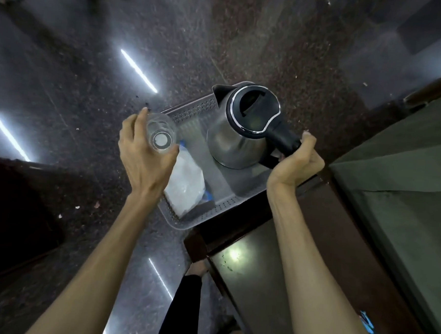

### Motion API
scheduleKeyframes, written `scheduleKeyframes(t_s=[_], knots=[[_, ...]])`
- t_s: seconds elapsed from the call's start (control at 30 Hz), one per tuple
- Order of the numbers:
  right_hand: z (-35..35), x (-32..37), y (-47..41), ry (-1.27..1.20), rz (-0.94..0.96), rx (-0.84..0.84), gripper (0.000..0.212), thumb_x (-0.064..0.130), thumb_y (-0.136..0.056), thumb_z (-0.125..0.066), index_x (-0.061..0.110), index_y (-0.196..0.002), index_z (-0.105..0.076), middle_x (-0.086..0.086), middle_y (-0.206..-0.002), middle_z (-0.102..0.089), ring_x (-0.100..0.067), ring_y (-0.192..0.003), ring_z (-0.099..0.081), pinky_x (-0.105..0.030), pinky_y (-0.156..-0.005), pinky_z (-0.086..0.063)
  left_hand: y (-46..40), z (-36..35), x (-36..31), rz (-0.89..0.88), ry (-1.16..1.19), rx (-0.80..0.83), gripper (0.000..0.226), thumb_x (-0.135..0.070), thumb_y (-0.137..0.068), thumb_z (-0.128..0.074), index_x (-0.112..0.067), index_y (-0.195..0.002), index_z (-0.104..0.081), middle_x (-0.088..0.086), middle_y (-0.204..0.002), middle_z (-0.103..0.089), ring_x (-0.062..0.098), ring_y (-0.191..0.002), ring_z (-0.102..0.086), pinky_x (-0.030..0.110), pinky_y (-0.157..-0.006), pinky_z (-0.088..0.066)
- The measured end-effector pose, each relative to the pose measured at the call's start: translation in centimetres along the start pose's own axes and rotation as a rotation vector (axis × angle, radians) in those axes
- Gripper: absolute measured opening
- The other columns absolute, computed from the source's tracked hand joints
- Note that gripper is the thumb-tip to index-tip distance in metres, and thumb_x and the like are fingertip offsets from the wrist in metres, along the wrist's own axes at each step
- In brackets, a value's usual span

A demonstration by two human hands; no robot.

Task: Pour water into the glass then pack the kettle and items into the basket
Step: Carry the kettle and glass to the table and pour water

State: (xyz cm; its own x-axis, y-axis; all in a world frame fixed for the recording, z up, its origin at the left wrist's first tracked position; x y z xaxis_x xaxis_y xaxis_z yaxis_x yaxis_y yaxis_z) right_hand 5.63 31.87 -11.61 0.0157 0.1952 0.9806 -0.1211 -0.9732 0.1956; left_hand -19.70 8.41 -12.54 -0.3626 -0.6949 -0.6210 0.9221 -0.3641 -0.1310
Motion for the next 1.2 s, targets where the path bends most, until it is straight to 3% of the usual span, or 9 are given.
scheduleKeyframes(t_s=[0.17, 0.33, 0.47, 0.53, 0.7, 0.83, 0.97, 1.07, 1.2], knots=[[0.3, 2.1, 0.0, -0.089, -0.010, -0.027, 0.058, 0.017, -0.090, -0.057, 0.029, -0.036, -0.040, 0.015, -0.040, -0.037, -0.004, -0.044, -0.037, -0.027, -0.053, -0.035, 0.1, 3.4, -5.0, -0.100, 0.141, -0.110, 0.090, -0.034, -0.070, -0.088, -0.009, -0.147, -0.048, 0.001, -0.133, -0.063, 0.024, -0.125, -0.059, 0.053, -0.104, -0.049], [3.9, 6.3, -0.9, -0.223, -0.003, -0.073, 0.052, 0.021, -0.087, -0.058, 0.032, -0.039, -0.040, 0.016, -0.043, -0.038, -0.005, -0.042, -0.035, -0.023, -0.043, -0.033, 1.3, 4.4, -11.0, -0.140, 0.245, -0.088, 0.097, -0.027, -0.067, -0.090, -0.006, -0.150, -0.045, -0.015, -0.130, -0.053, 0.020, -0.124, -0.060, 0.051, -0.105, -0.049], [8.7, 9.7, -1.7, -0.257, 0.040, -0.108, 0.048, 0.019, -0.086, -0.058, 0.032, -0.043, -0.038, 0.015, -0.046, -0.035, -0.006, -0.044, -0.032, -0.022, -0.043, -0.027, 3.9, 3.2, -16.3, -0.211, 0.274, -0.014, 0.092, -0.023, -0.069, -0.089, -0.002, -0.147, -0.048, -0.007, -0.130, -0.059, 0.014, -0.122, -0.053, 0.051, -0.103, -0.050], [11.8, 10.7, -1.9, -0.228, 0.063, -0.128, 0.048, 0.020, -0.086, -0.058, 0.032, -0.044, -0.036, 0.016, -0.046, -0.033, -0.005, -0.045, -0.031, -0.025, -0.045, -0.022, 5.8, 2.0, -18.5, -0.241, 0.268, 0.034, 0.090, -0.018, -0.067, -0.088, -0.001, -0.147, -0.049, 0.003, -0.131, -0.064, 0.022, -0.121, -0.056, 0.054, -0.100, -0.050], [22.9, 12.3, -2.5, -0.119, 0.107, -0.247, 0.049, 0.020, -0.086, -0.058, 0.029, -0.049, -0.028, 0.013, -0.048, -0.028, -0.008, -0.046, -0.027, -0.034, -0.047, -0.019, 12.9, -1.7, -23.6, -0.296, 0.282, 0.174, 0.087, -0.010, -0.065, -0.085, -0.003, -0.145, -0.052, 0.005, -0.129, -0.068, 0.028, -0.119, -0.057, 0.052, -0.097, -0.049], [33.4, 12.7, -2.4, -0.006, 0.137, -0.356, 0.050, 0.027, -0.081, -0.063, 0.022, -0.056, -0.020, 0.007, -0.054, -0.021, -0.035, -0.057, -0.015, -0.046, -0.048, -0.020, 20.7, -5.1, -27.6, -0.369, 0.294, 0.306, 0.086, -0.008, -0.063, -0.082, -0.005, -0.144, -0.052, 0.001, -0.125, -0.070, 0.022, -0.115, -0.055, 0.044, -0.100, -0.048], [43.4, 12.5, -1.8, 0.069, 0.159, -0.444, 0.047, 0.036, -0.078, -0.062, 0.023, -0.056, -0.022, 0.005, -0.058, -0.019, -0.021, -0.062, -0.017, -0.048, -0.049, -0.019, 28.6, -8.5, -30.8, -0.422, 0.281, 0.462, 0.091, -0.015, -0.065, -0.083, -0.011, -0.148, -0.046, -0.004, -0.124, -0.072, 0.022, -0.115, -0.053, 0.031, -0.104, -0.040], [50.3, 12.5, -1.1, 0.103, 0.169, -0.505, 0.047, 0.034, -0.078, -0.062, 0.027, -0.052, -0.023, 0.008, -0.059, -0.019, -0.021, -0.064, -0.016, -0.047, -0.050, -0.019, 34.7, -10.5, -33.1, -0.476, 0.280, 0.560, 0.095, -0.021, -0.067, -0.086, -0.014, -0.151, -0.042, -0.011, -0.125, -0.071, 0.017, -0.113, -0.050, 0.024, -0.102, -0.038], [58.2, 13.0, -0.4, 0.146, 0.181, -0.548, 0.054, 0.022, -0.083, -0.062, 0.031, -0.044, -0.025, 0.017, -0.053, -0.017, -0.009, -0.055, -0.016, -0.029, -0.052, -0.018, 42.1, -12.5, -35.5, -0.548, 0.265, 0.658, 0.102, -0.023, -0.063, -0.089, -0.018, -0.152, -0.040, -0.011, -0.124, -0.069, 0.011, -0.111, -0.046, 0.016, -0.096, -0.032]])
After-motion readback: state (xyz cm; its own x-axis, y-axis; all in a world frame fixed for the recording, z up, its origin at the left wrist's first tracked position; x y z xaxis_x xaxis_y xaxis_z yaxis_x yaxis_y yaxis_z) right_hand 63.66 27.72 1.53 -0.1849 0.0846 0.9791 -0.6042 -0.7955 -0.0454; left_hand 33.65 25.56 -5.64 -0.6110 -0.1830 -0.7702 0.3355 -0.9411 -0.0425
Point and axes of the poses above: each hand's wrist, its own y-axis away from the middle knuckle, its own z-axis out of the back of the hand, x = y × z, the point moved 10 cm from there along -y, towards the middle knuckle
